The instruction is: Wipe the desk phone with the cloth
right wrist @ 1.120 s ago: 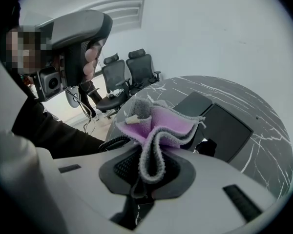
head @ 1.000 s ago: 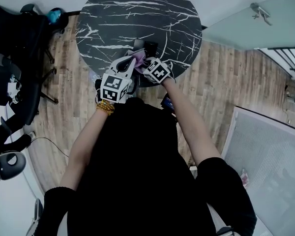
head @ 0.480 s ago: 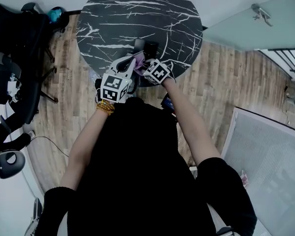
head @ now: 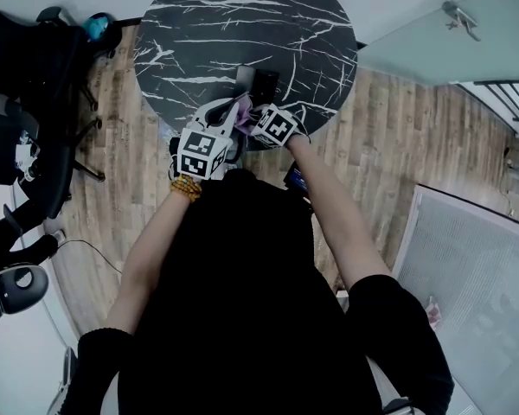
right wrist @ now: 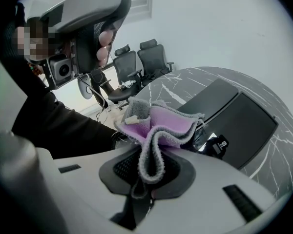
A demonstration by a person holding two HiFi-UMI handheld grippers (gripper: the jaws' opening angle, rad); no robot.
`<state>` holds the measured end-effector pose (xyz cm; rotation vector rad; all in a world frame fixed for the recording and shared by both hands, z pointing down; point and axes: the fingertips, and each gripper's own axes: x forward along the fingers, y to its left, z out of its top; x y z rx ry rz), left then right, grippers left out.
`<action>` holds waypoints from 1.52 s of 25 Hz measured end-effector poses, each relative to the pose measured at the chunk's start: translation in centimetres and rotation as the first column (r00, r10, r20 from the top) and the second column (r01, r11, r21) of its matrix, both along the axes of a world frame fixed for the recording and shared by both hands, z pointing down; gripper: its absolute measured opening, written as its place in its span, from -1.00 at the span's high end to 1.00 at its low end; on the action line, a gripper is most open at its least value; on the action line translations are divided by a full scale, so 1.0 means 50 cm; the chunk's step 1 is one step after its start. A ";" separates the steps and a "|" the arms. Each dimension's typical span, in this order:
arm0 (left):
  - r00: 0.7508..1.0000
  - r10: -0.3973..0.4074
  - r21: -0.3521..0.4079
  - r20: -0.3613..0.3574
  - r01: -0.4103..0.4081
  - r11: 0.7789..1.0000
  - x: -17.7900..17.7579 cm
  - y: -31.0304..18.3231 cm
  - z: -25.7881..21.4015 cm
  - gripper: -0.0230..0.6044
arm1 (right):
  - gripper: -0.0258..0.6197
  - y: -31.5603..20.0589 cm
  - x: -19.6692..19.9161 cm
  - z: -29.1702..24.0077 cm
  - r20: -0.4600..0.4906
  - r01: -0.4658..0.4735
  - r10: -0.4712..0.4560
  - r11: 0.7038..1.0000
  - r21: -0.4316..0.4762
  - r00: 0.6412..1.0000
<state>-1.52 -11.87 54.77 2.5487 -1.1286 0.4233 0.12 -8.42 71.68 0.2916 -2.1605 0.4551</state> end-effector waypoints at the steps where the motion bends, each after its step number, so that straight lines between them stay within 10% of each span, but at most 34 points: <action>1: 1.000 0.001 0.000 0.001 -0.001 1.000 0.000 0.000 0.000 0.88 | 0.75 0.005 0.000 0.003 -0.002 0.006 -0.006 1.000 -0.009 1.000; 23: 1.000 0.003 0.004 0.001 -0.003 1.000 0.005 -0.010 -0.001 0.88 | 0.75 -0.013 0.002 -0.079 0.086 0.133 -0.126 0.987 -0.090 0.988; 31: 1.000 0.004 0.006 -0.004 -0.003 1.000 0.012 -0.007 -0.005 0.88 | 0.75 -0.120 0.013 -0.168 0.104 0.114 -0.127 0.986 0.124 0.986; 38: 1.000 -0.001 0.001 0.000 0.001 1.000 0.006 -0.007 0.000 0.88 | 0.75 -0.221 0.039 -0.219 0.049 0.004 -0.027 0.910 0.415 0.998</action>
